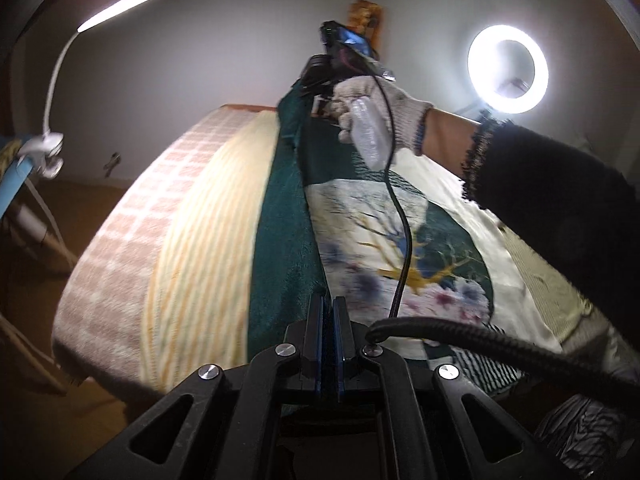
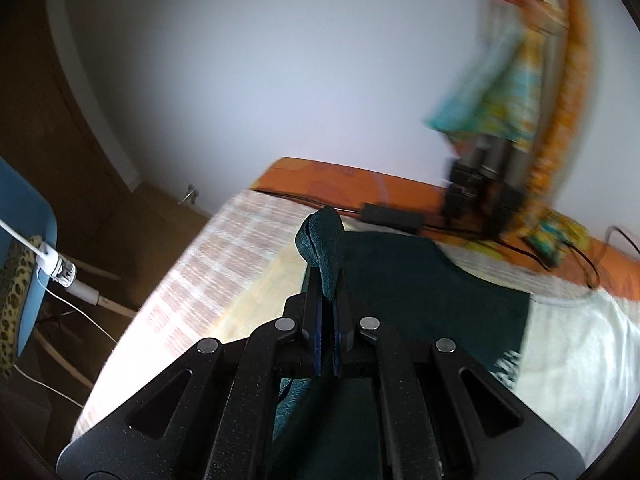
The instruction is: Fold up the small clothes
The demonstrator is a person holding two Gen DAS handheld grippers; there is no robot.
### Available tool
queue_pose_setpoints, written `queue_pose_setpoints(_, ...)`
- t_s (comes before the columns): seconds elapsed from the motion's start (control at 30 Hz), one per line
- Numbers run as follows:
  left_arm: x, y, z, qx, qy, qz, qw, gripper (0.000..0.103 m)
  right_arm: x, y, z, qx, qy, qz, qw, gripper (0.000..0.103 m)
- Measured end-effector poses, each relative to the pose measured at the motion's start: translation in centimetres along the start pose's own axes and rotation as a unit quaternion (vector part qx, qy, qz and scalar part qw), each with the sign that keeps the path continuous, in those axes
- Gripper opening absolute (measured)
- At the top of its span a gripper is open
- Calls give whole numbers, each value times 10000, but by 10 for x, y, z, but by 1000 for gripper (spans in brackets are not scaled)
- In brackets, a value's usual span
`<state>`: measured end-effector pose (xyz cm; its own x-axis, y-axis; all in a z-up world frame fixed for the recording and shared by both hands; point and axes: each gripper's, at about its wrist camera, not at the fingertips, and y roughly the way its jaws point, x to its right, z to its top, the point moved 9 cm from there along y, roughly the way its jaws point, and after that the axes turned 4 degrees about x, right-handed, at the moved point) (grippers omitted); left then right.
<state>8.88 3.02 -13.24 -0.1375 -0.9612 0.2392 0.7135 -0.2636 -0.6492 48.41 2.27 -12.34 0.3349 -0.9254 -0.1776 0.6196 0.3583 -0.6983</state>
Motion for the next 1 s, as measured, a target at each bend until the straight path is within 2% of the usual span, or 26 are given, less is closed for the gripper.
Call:
queue_pose_setpoints(0.27,63,28,-20,-457,491,-449,9967,1,85,-15,-32,-177,533,-401,9976,4)
queue_pose_setpoints(0.37,78,39,-31,-674,674,-561,9939,2,104,-10,-42,-340,715,-354,9962,4)
queue_pose_setpoints(0.47,86,43,-41,-901,779,-701,9904,8,122,-3,-52,-560,738,-612,9938,6)
queue_pose_setpoints(0.53,91,42,-44,-931,821,-765,9893,18,131,-2,-57,-622,705,-833,9921,23)
queue_pose_setpoints(0.57,92,40,-44,-927,859,-794,9888,24,135,-5,-58,-601,705,-932,9913,44)
queue_pose_setpoints(0.6,94,40,-45,-922,914,-817,9882,26,138,-8,-59,-539,731,-964,9912,58)
queue_pose_setpoints(0.63,94,38,-45,-907,952,-809,9880,29,142,-13,-59,-451,767,-952,9915,60)
queue_pose_setpoints(0.8,92,29,-48,-850,958,-861,9880,29,159,-50,-62,-288,921,-886,9914,60)
queue_pose_setpoints(1.0,90,17,-49,-539,1313,-594,9881,29,164,-120,-70,28,1057,-630,9924,60)
